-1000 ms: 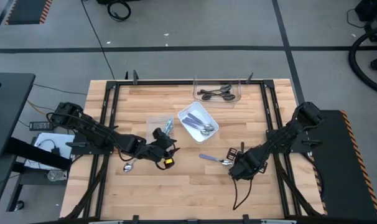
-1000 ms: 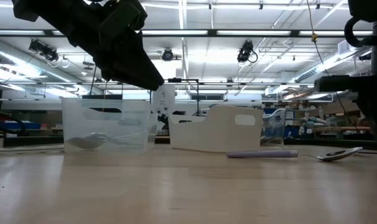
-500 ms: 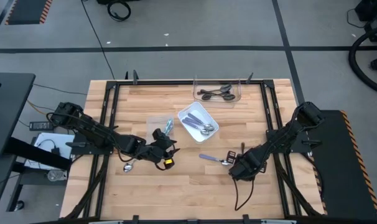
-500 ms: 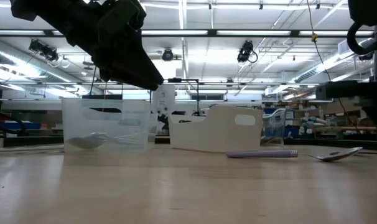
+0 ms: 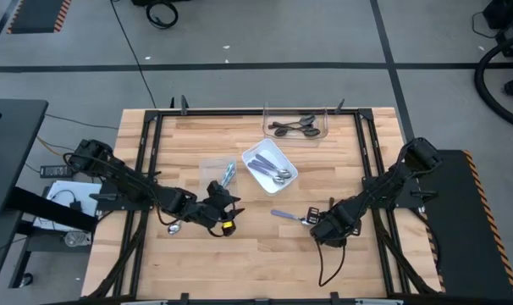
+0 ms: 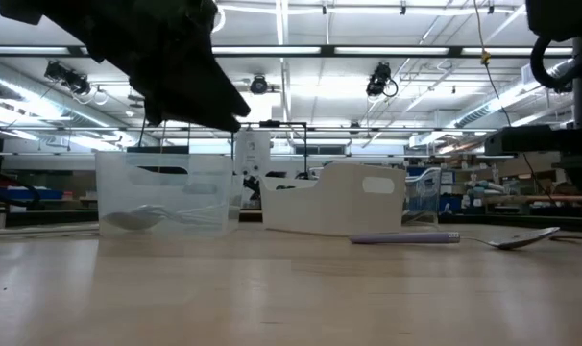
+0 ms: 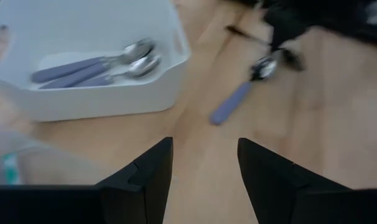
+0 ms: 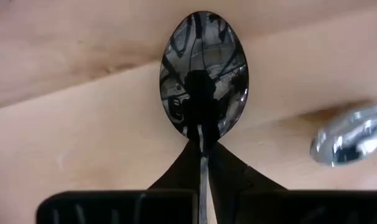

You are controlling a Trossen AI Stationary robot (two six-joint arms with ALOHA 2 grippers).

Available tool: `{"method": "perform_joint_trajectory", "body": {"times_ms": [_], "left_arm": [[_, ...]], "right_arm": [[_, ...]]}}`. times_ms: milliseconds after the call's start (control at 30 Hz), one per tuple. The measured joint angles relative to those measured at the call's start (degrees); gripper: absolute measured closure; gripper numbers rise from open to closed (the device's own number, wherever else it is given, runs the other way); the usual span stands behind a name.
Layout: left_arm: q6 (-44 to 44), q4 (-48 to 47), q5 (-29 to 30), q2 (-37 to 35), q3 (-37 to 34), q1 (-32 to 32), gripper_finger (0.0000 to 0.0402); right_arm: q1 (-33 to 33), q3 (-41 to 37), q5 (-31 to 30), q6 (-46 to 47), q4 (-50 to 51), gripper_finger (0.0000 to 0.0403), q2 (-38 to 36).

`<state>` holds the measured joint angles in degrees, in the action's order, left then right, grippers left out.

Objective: Sort silverware by color (type)
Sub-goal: Put the black spoon into the top transparent bin

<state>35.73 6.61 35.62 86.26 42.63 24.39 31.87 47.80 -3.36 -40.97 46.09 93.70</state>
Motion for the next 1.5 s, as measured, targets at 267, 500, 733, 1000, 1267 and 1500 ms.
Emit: {"method": "perform_joint_trajectory", "body": {"times_ms": [267, 500, 733, 1000, 1267, 1500], "left_arm": [[-1.73, 6.1, 0.0, 0.0, 0.0, 2.9, 0.0214], [2.85, 7.94, 0.05, 0.0, 0.0, 2.9, 0.0214], [2.61, 9.51, 0.06, 0.0, 0.0, 3.19, 0.0214], [2.64, 9.53, 0.63, 0.0, 0.0, 3.16, 0.0214], [2.66, 9.53, 0.67, 0.0, 0.0, 3.18, 0.0214], [2.62, 9.43, 0.7, 0.0, 0.0, 3.23, 0.0214]], "right_arm": [[-3.37, -0.12, -1.35, 0.24, 1.19, 0.0382, -5.97], [-7.52, -0.12, -4.97, 1.92, 1.16, 0.0382, -14.35], [-14.56, -0.09, -5.8, 3.89, -0.54, 0.0381, -24.31], [-24.3, -0.04, -11.34, 3.72, -7.84, 0.0381, -30.42], [-33.28, -0.03, -12.08, 7.48, -19.05, 0.038, -31.25], [-40.31, 0.01, -12.15, 11.39, -27.99, 0.0381, -31.25]]}}
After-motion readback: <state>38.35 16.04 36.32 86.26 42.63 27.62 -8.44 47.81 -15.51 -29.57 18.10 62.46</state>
